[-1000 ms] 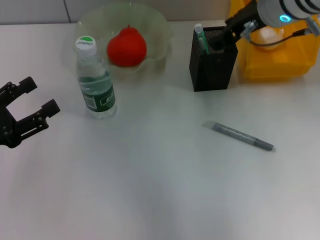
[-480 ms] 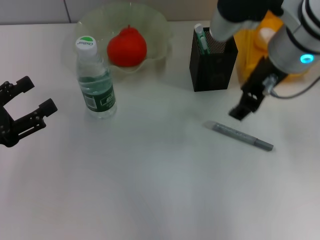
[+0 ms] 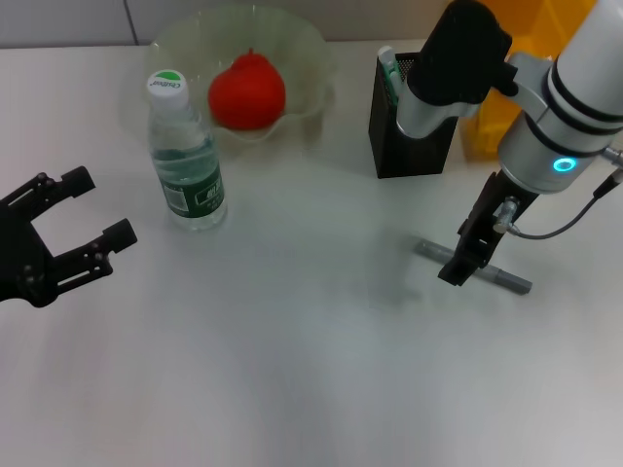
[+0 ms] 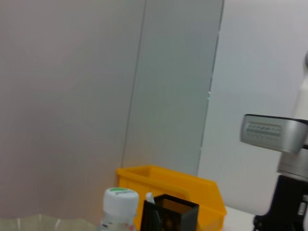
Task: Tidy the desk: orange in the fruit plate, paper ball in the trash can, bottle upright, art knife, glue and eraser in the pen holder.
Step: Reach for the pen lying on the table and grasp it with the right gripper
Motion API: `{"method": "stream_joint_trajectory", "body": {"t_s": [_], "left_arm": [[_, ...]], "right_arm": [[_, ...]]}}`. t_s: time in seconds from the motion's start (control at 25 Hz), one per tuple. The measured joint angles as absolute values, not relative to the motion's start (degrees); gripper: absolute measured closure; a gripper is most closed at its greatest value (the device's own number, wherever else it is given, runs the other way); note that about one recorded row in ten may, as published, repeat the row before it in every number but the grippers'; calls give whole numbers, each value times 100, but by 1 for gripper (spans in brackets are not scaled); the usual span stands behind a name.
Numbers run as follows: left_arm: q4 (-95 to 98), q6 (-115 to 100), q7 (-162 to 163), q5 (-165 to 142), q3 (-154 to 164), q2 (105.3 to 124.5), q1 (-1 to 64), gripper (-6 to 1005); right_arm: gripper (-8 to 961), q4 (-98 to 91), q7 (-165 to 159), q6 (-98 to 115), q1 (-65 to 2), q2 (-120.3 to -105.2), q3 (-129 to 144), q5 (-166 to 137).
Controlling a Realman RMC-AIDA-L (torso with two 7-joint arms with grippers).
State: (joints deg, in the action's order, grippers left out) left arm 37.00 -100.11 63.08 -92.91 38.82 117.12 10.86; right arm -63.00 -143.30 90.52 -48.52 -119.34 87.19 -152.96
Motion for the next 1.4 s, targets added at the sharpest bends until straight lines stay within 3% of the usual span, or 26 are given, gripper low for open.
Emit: {"method": "stream_joint_trajectory", "body": {"t_s": [0.32, 0.56, 0.76, 1.4], "left_arm": [[3700, -10013, 6336, -9368, 3874, 11719, 1148, 137], [3700, -10007, 6348, -9369, 3864, 11734, 1160, 137], [3700, -9994, 6357, -9370, 3864, 11741, 1194, 137], [3700, -9980, 6368, -9369, 3841, 11756, 1218, 137]], "right_arm": [[314, -5644, -14207, 8369, -4974, -11935, 8739, -15291], [444, -5421, -14205, 8187, -5025, -11938, 8771, -15292], [439, -5229, -14203, 8059, -5066, -11951, 8779, -15291], [726, -4947, -14250, 8065, -5124, -11953, 8775, -15273]]}}
